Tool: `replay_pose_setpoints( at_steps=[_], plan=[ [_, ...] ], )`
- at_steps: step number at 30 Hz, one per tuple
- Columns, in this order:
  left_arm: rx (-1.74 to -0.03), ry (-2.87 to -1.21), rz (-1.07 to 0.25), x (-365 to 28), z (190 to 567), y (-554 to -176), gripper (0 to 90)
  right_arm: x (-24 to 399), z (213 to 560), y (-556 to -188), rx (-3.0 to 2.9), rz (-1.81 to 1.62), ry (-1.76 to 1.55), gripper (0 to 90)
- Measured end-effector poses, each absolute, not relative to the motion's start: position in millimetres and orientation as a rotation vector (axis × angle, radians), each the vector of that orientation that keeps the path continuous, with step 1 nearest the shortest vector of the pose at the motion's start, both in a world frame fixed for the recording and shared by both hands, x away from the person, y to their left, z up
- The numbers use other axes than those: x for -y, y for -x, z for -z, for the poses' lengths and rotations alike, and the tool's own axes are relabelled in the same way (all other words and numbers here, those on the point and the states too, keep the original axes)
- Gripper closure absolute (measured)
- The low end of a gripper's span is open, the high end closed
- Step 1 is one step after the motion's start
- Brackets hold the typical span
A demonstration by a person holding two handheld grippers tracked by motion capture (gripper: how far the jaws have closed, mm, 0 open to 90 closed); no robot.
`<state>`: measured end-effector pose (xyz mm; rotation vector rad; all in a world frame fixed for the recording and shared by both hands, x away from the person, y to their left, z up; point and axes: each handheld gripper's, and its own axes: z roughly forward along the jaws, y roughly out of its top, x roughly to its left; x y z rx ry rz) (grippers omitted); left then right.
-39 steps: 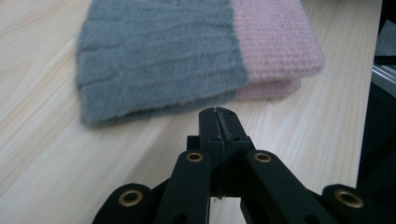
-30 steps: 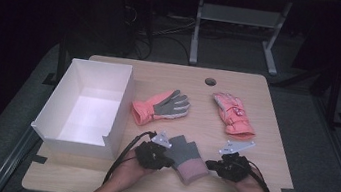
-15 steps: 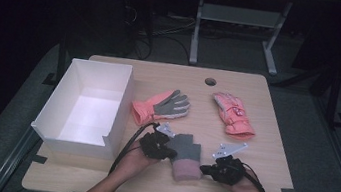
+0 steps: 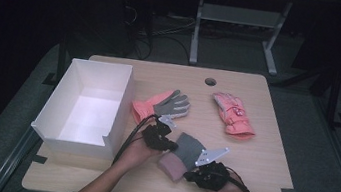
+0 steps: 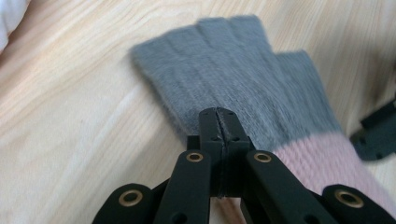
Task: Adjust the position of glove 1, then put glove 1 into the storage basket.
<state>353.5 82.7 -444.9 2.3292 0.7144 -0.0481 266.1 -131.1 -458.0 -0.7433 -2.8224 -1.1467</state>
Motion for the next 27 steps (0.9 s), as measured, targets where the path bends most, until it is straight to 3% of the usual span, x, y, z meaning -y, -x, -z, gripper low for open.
replay_pose_setpoints(
  at_steps=[9,16,27],
  plan=[
    [-0.667,-2.338,0.060,-78,444,-357,89.7,107,465,-262,2.855,1.112,0.642,89.8],
    [-0.675,-2.284,0.058,-85,436,-353,89.4,121,455,-260,2.831,1.179,0.684,88.1],
    [-0.631,-2.289,0.043,-88,423,-336,50.4,171,443,-255,2.824,1.242,0.908,52.3]
  ],
)
